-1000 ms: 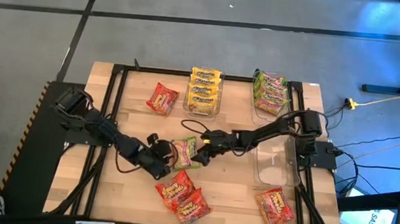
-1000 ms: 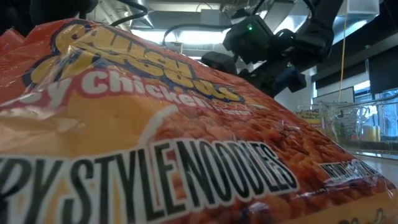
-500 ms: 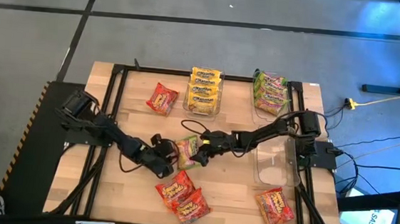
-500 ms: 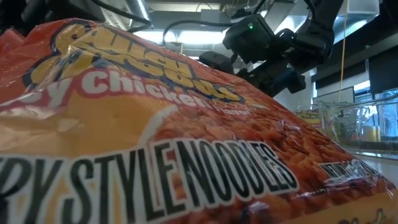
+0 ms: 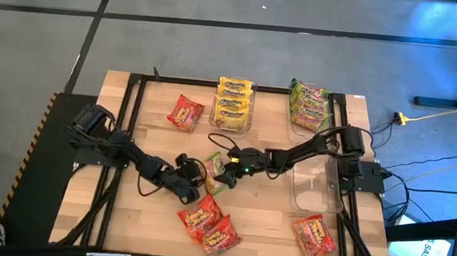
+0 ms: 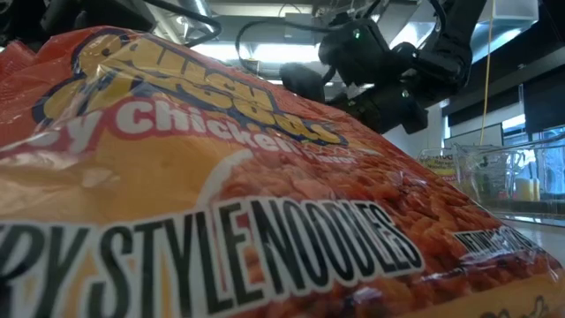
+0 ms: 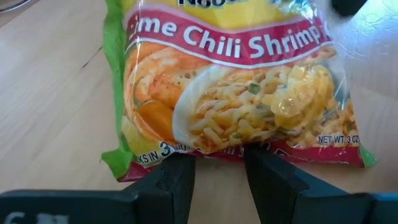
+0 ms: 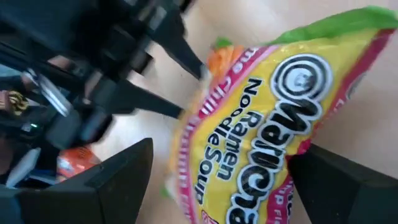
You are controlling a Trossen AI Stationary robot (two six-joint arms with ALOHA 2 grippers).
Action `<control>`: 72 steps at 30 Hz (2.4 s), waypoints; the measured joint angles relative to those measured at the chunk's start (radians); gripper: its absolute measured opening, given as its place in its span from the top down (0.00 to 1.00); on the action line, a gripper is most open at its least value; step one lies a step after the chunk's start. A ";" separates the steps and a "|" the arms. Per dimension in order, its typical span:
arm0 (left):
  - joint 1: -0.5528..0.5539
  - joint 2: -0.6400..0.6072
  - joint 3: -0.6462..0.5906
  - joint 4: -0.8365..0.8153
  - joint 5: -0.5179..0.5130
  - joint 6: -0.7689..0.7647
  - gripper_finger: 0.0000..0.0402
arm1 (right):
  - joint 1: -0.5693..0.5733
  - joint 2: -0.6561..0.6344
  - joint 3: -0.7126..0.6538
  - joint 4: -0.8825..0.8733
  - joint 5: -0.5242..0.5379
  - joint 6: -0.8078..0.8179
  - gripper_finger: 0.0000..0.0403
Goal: Sort Maruchan noodles
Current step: Put the green noodle pack into the top right transparent bin
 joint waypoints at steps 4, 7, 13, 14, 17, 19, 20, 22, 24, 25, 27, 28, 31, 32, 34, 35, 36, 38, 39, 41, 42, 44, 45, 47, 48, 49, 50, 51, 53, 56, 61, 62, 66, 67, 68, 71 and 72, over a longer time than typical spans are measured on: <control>0.002 0.001 0.000 0.015 0.012 0.015 0.67 | -0.002 0.022 0.003 -0.040 -0.027 -0.011 0.17; -0.001 0.001 0.000 0.016 0.013 0.015 0.67 | -0.015 0.012 0.005 -0.075 -0.054 -0.041 0.17; -0.004 0.001 0.000 0.014 0.011 0.015 0.67 | -0.054 -0.101 0.001 -0.225 -0.086 -0.076 0.17; -0.004 0.001 0.000 0.014 0.011 0.015 0.67 | -0.061 -0.122 0.001 -0.268 -0.086 -0.088 0.17; -0.004 0.001 0.000 0.013 0.010 0.015 0.67 | -0.075 -0.166 0.000 -0.406 -0.075 -0.092 0.17; -0.004 0.001 0.000 0.013 0.010 0.015 0.67 | -0.075 -0.175 0.000 -0.435 -0.062 -0.092 0.17; -0.004 0.001 0.000 0.013 0.009 0.015 0.67 | -0.073 -0.175 0.001 -0.449 -0.059 -0.092 0.17; -0.004 0.001 0.000 0.013 0.009 0.015 0.67 | -0.070 -0.159 0.001 -0.455 -0.049 -0.090 0.17; -0.004 0.001 0.000 0.013 0.008 0.015 0.67 | -0.057 -0.128 0.001 -0.438 -0.041 -0.084 0.17; -0.004 0.001 0.000 0.013 0.008 0.015 0.67 | -0.057 -0.116 0.001 -0.408 -0.049 -0.078 0.17; -0.004 0.001 0.000 0.014 0.007 0.015 0.67 | -0.050 -0.082 0.002 -0.321 -0.080 -0.063 0.17; -0.004 0.001 0.000 0.014 0.007 0.015 0.67 | -0.047 -0.065 0.002 -0.274 -0.094 -0.055 0.17; -0.004 0.001 0.000 0.015 0.006 0.015 0.67 | -0.041 -0.026 0.004 -0.185 -0.123 -0.014 0.17; -0.004 0.001 0.000 0.015 0.006 0.015 0.67 | -0.040 -0.016 0.008 -0.172 -0.124 -0.006 0.17; -0.004 0.001 0.000 0.016 0.006 0.015 0.67 | -0.039 0.006 0.025 -0.164 -0.122 -0.003 0.17; -0.004 0.001 0.000 0.016 0.005 0.015 0.67 | -0.038 0.015 0.036 -0.167 -0.122 -0.002 0.17; -0.004 0.001 0.000 0.016 0.006 0.015 0.67 | -0.037 0.028 0.050 -0.170 -0.123 -0.002 0.17; -0.005 0.001 0.000 0.016 0.005 0.015 0.67 | -0.030 0.047 0.083 -0.176 -0.119 -0.004 0.17; -0.005 0.001 0.000 0.016 0.005 0.015 0.67 | -0.026 0.056 0.099 -0.181 -0.119 -0.008 0.17; -0.006 0.001 0.000 0.014 0.002 0.015 0.67 | -0.024 0.065 0.128 -0.195 -0.118 -0.018 0.17; -0.006 0.000 0.000 0.014 0.002 0.015 0.67 | -0.021 0.070 0.142 -0.200 -0.116 -0.033 0.17; -0.006 -0.001 0.000 0.013 0.003 0.015 0.67 | -0.020 0.074 0.159 -0.209 -0.112 -0.063 0.17; -0.006 -0.001 0.000 0.013 0.003 0.015 0.67 | -0.020 0.075 0.165 -0.212 -0.113 -0.075 0.17; -0.006 -0.001 0.000 0.014 0.003 0.015 0.67 | -0.020 0.078 0.174 -0.204 -0.117 -0.101 0.17; -0.006 -0.001 0.000 0.014 0.003 0.019 0.67 | -0.020 0.079 0.174 -0.195 -0.123 -0.111 0.17; -0.007 -0.001 0.000 0.017 0.003 0.022 0.67 | -0.020 0.079 0.174 -0.185 -0.126 -0.116 0.17; -0.011 -0.001 0.000 0.018 0.001 0.027 0.67 | -0.020 0.080 0.175 -0.175 -0.128 -0.122 0.17; -0.015 -0.001 0.000 0.022 -0.005 0.033 0.67 | -0.020 0.080 0.175 -0.166 -0.129 -0.131 0.17; -0.025 0.000 -0.001 0.028 -0.013 0.048 0.67 | -0.020 0.079 0.176 -0.145 -0.136 -0.148 0.17; -0.036 0.000 -0.001 0.032 -0.020 0.063 0.67 | -0.021 0.079 0.177 -0.129 -0.164 -0.172 0.17; -0.040 0.000 -0.001 0.035 -0.027 0.074 0.67 | -0.021 0.078 0.179 -0.119 -0.194 -0.222 0.17; -0.040 0.000 -0.001 0.034 -0.029 0.074 0.67 | -0.021 0.076 0.180 -0.118 -0.202 -0.235 0.17; -0.041 -0.002 -0.001 0.015 -0.046 0.076 0.67 | -0.018 0.040 0.183 -0.117 -0.221 -0.303 0.17; -0.042 -0.002 -0.001 0.013 -0.056 0.077 0.67 | -0.018 0.026 0.185 -0.118 -0.228 -0.321 0.17; -0.042 -0.002 -0.001 0.018 -0.066 0.078 0.67 | -0.017 0.014 0.188 -0.118 -0.228 -0.333 0.17; -0.042 -0.003 0.000 0.025 -0.093 0.080 0.67 | -0.022 0.000 0.189 -0.129 -0.226 -0.355 0.17; -0.042 -0.003 0.000 0.024 -0.100 0.080 0.67 | -0.024 0.000 0.188 -0.137 -0.224 -0.355 0.17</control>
